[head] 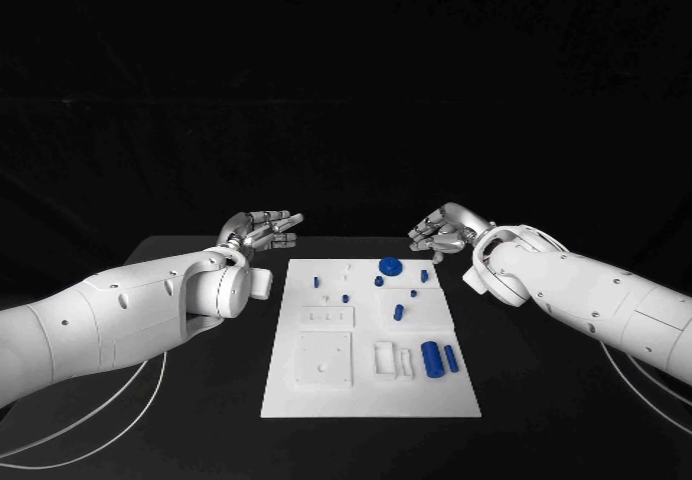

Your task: Assemble the parts on the task board

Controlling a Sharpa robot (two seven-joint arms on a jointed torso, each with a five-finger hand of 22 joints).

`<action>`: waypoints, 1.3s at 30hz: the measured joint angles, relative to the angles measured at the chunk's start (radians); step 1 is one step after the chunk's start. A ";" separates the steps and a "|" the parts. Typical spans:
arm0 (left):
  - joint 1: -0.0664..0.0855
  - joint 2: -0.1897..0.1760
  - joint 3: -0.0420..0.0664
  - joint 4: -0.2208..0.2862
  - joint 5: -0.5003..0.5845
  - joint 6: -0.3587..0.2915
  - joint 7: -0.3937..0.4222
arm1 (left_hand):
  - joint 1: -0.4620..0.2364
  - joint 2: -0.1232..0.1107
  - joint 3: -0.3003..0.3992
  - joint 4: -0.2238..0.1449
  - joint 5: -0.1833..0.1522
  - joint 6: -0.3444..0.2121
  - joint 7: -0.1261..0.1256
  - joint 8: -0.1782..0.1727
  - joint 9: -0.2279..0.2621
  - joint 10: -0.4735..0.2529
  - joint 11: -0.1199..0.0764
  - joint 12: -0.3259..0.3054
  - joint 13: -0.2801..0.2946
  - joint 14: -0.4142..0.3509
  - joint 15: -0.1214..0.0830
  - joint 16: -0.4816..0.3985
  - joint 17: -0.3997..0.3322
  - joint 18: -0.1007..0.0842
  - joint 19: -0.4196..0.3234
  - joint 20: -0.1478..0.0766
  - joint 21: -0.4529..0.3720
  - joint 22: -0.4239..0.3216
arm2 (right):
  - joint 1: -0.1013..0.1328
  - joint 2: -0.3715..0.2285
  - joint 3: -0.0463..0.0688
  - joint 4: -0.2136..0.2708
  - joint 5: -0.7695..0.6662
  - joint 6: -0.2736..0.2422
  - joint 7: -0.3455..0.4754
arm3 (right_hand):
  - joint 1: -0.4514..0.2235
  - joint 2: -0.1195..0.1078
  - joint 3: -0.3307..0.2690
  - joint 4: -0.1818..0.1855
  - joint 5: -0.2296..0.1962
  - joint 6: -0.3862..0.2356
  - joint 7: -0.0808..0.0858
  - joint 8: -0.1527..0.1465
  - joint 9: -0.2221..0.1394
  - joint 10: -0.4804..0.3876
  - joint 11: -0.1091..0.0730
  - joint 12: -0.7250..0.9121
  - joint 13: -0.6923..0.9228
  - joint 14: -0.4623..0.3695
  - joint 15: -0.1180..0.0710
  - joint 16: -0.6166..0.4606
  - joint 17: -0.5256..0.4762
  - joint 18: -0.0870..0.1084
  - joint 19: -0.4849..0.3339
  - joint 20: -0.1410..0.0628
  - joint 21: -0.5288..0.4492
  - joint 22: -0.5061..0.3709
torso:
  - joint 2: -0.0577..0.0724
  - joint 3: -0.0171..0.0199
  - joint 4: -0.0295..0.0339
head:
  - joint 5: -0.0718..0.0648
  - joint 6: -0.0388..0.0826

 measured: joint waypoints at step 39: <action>0.051 -0.064 0.002 0.202 0.020 0.023 -0.006 | -0.002 -0.005 0.015 -0.001 0.000 -0.013 0.002 0.000 0.000 -0.043 0.000 0.000 -0.001 -0.170 0.013 -0.005 -0.002 0.000 -0.050 0.021 -0.005 -0.002 | 0.031 0.084 -0.002 -0.010 -0.547 0.134 -0.139 | 0.054 -0.040 -0.021 0.008 -0.131 0.008 -0.008 0.000 0.000 0.005 -0.002 0.000 0.001 -0.007 0.011 0.100 -0.025 0.009 0.028 0.011 0.011 0.112 | 0.081 0.0056 0.0512 | -0.046 0.026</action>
